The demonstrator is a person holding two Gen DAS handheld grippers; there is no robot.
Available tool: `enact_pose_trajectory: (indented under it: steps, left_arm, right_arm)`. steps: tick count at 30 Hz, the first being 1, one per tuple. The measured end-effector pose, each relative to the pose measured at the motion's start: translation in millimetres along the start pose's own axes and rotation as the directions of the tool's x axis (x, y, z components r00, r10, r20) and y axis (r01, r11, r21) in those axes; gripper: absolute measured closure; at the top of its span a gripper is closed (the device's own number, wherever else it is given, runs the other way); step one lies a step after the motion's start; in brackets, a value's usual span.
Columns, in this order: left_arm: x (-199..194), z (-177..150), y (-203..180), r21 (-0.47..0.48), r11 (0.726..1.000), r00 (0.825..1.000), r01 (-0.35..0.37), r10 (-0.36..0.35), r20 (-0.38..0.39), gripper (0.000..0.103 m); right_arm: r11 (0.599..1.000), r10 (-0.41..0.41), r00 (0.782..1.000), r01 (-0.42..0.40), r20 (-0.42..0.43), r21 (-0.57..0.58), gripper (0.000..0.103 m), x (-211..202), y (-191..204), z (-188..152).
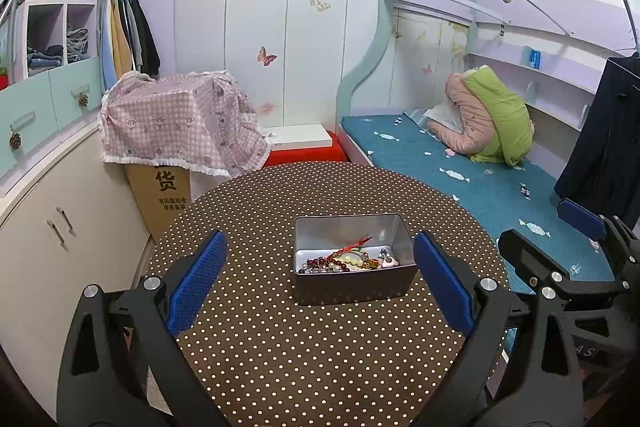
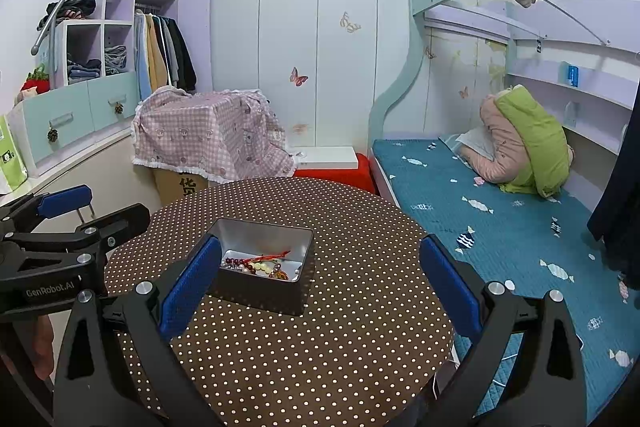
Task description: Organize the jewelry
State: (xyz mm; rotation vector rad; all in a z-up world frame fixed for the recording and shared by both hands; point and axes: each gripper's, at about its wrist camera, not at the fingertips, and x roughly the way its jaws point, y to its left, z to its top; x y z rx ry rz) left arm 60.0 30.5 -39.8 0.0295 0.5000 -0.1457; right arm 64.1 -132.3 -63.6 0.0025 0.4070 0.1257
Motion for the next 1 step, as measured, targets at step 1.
enact_pose_trajectory:
  steps: [1]
  left_arm:
    - [0.0, -0.1, -0.1, 0.001, 1.000, 1.000, 0.000, 0.000, 0.000, 0.009]
  right_arm:
    - [1.000, 0.000, 1.000, 0.000, 0.000, 0.000, 0.007, -0.2, 0.0, -0.1]
